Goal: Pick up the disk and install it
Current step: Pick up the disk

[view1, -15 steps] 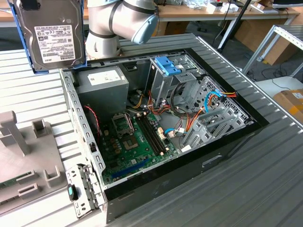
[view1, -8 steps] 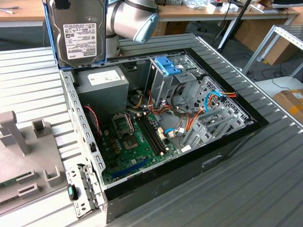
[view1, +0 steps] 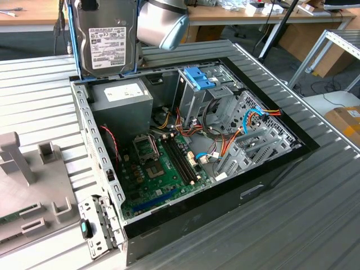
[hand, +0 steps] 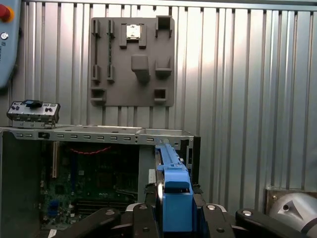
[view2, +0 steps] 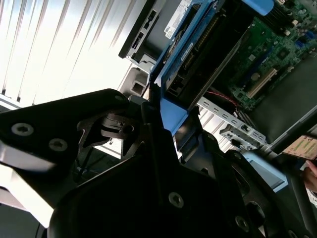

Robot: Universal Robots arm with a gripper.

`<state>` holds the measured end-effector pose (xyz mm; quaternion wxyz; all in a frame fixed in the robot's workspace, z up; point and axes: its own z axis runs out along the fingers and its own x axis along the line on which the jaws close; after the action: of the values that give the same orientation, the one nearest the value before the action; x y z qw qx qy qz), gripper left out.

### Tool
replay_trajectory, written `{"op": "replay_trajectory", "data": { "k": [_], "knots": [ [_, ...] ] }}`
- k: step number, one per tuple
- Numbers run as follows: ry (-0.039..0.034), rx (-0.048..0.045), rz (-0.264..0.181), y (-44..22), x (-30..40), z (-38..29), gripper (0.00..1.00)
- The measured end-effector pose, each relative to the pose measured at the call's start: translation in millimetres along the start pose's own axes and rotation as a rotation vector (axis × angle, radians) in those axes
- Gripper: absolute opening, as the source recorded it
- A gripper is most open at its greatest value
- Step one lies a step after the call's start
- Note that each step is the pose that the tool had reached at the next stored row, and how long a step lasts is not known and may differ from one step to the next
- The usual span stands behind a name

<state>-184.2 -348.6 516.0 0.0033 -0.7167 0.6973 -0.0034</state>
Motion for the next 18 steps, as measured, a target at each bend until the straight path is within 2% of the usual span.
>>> {"op": "replay_trajectory", "data": {
  "k": [5,7,11,16,17,18],
  "knots": [
    [0.0,0.0,0.0,-31.1,0.8,0.3,0.36],
    [0.0,0.0,0.0,-37.2,0.9,0.4,0.36],
    [0.0,-0.0001,0.0,-53.5,1.3,0.5,0.36],
    [0.0004,0.0,0.0,-67.9,1.4,0.9,0.36],
    [0.0005,-0.0001,0.0,-72.7,1.6,1.0,0.36],
    [0.0005,-0.0001,0.0,-82.1,1.8,1.1,0.36]
  ]
}}
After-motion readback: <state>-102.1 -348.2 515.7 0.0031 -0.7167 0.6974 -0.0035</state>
